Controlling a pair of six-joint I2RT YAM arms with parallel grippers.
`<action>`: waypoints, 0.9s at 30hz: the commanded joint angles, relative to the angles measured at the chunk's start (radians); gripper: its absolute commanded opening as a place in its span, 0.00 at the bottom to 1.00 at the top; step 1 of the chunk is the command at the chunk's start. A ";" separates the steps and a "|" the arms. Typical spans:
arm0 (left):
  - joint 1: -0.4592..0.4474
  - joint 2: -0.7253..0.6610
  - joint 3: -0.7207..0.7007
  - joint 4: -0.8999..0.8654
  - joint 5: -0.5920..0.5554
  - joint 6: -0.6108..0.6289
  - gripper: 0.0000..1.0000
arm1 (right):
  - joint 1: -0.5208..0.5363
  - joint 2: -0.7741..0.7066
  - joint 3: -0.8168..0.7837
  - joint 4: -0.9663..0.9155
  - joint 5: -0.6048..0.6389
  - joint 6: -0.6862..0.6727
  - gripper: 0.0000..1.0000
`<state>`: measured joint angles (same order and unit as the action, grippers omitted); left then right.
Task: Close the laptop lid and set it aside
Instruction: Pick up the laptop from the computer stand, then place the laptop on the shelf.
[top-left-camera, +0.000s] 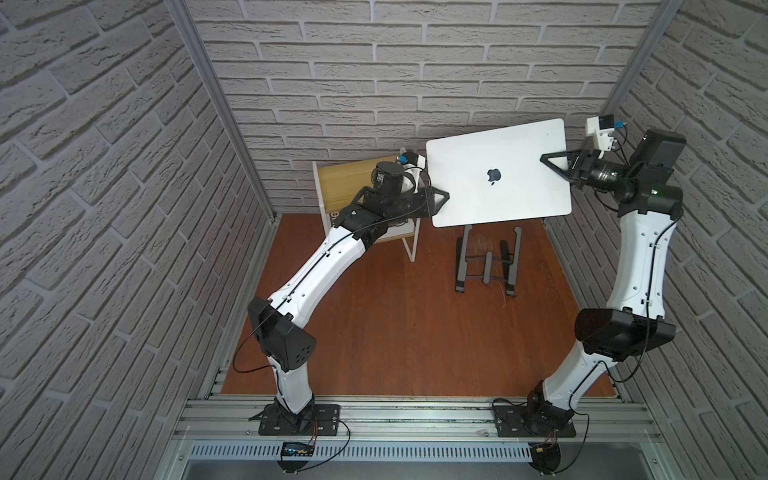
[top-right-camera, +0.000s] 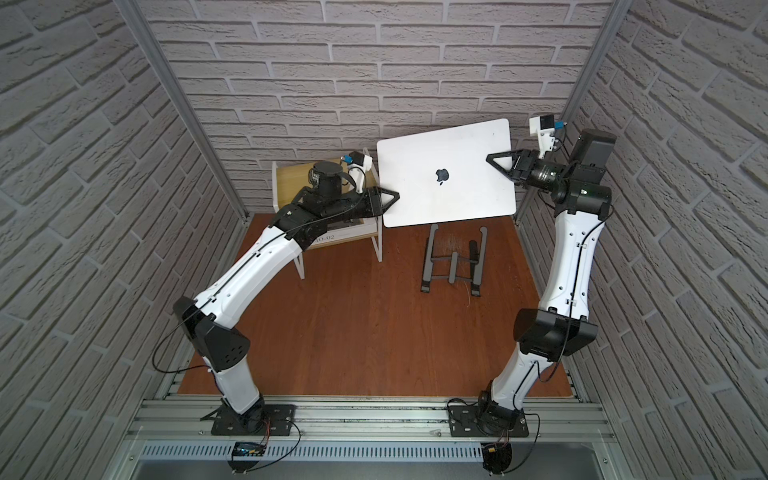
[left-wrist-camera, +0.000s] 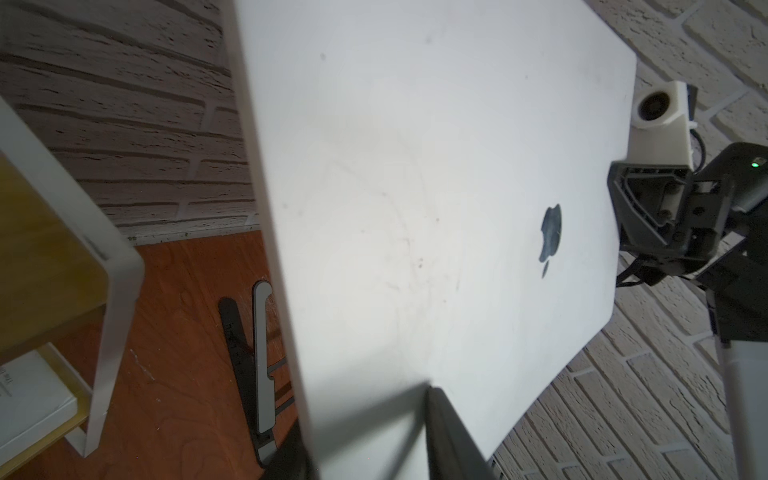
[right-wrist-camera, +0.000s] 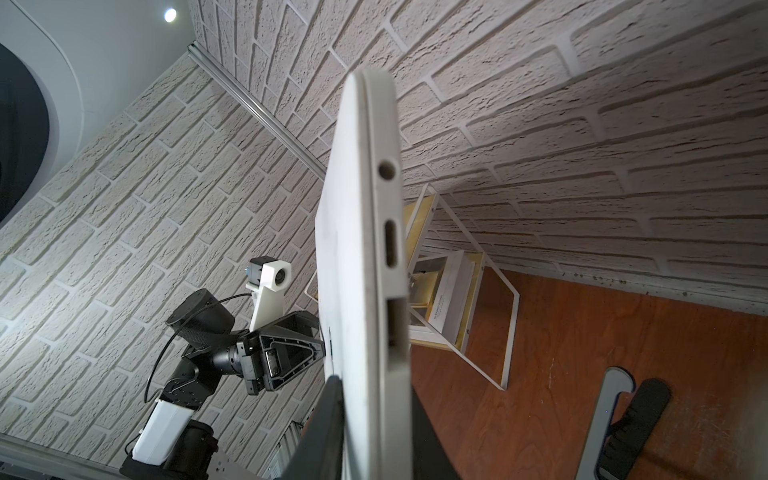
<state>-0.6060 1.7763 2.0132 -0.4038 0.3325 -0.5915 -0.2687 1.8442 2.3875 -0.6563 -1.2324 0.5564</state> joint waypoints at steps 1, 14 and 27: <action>-0.123 -0.019 -0.033 0.029 -0.003 0.179 0.25 | 0.200 -0.054 0.086 0.050 0.298 0.166 0.03; 0.066 -0.269 -0.212 -0.016 -0.083 0.177 0.28 | 0.487 0.307 0.328 0.307 0.550 0.353 0.03; 0.294 -0.387 -0.424 0.028 -0.058 0.190 0.29 | 0.716 0.585 0.409 0.640 0.851 0.375 0.03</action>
<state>-0.2520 1.3888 1.6203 -0.4694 0.0723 -0.5747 0.2977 2.4519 2.7399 -0.2085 -0.6827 0.9867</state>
